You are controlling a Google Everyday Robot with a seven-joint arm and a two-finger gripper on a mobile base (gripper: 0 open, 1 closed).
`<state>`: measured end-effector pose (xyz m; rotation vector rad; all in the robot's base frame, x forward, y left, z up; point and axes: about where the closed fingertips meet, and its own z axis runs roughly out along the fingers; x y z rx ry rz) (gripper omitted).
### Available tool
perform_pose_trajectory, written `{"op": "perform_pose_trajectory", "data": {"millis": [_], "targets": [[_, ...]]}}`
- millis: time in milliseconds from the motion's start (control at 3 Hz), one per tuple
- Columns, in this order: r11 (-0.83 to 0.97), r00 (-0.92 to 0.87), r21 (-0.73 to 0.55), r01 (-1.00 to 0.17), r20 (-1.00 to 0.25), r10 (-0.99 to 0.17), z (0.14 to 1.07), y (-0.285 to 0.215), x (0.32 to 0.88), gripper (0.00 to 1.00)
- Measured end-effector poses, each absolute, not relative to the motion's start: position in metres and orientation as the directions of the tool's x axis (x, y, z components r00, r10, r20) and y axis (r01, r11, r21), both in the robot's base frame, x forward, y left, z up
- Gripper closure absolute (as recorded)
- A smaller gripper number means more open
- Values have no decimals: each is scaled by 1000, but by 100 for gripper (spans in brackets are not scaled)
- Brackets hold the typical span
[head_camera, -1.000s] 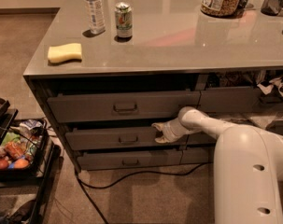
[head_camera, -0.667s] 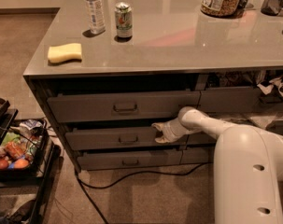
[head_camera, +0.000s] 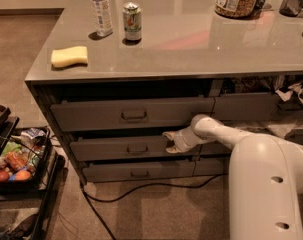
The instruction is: Open middle drawer
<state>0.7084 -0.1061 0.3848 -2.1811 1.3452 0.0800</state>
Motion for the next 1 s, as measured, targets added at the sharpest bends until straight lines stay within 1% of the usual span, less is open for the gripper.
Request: {"op": "perform_pose_trajectory", "data": {"millis": [667,1000], "targets": [[-332,492,-434,-837,-335,-803,385,-106,708,16],[-332,492,-434,-837,-335,-803,385,-106,708,9]]}}
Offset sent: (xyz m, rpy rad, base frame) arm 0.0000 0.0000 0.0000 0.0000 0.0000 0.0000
